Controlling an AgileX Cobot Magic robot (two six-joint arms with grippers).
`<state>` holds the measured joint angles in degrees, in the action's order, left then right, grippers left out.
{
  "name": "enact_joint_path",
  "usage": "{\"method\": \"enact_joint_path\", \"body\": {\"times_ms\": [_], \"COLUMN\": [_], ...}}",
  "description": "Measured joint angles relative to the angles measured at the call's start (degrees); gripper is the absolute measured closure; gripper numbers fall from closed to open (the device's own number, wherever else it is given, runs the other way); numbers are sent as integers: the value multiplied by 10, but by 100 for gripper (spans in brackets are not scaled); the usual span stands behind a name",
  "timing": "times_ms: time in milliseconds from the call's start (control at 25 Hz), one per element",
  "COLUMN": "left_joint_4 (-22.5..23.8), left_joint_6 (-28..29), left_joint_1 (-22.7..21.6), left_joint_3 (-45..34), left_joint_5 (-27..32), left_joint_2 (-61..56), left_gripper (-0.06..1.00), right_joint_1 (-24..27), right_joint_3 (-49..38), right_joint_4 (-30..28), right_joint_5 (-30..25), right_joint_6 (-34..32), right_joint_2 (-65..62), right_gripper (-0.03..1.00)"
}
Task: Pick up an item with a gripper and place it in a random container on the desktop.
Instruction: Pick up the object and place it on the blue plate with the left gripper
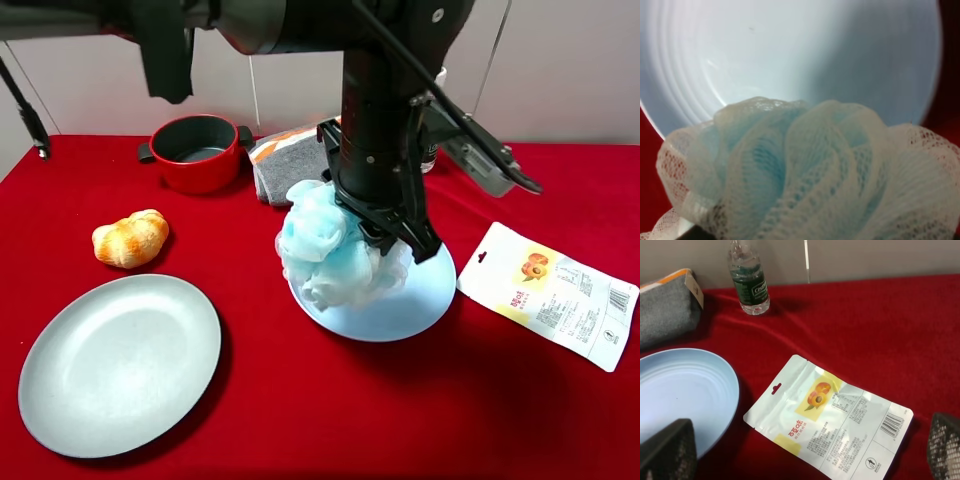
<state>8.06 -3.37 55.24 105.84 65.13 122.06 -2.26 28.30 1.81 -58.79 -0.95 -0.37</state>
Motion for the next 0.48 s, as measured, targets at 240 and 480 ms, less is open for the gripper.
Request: {"method": "enact_joint_path", "body": {"times_ms": [240,480], "left_joint_4": [1,-4], "left_joint_6": [-2,-4], "left_joint_1": [-22,-27], "left_joint_3": [3,9], "left_joint_5": [-57,-114], "left_joint_2": [30,53], "left_gripper": [48,48], "right_joint_1": [0,0], "right_joint_3": [0,0], "right_joint_4": [0,0], "right_joint_5": [0,0], "right_joint_6": [0,0], "right_joint_2": [0,0], "right_gripper": [28,28]}}
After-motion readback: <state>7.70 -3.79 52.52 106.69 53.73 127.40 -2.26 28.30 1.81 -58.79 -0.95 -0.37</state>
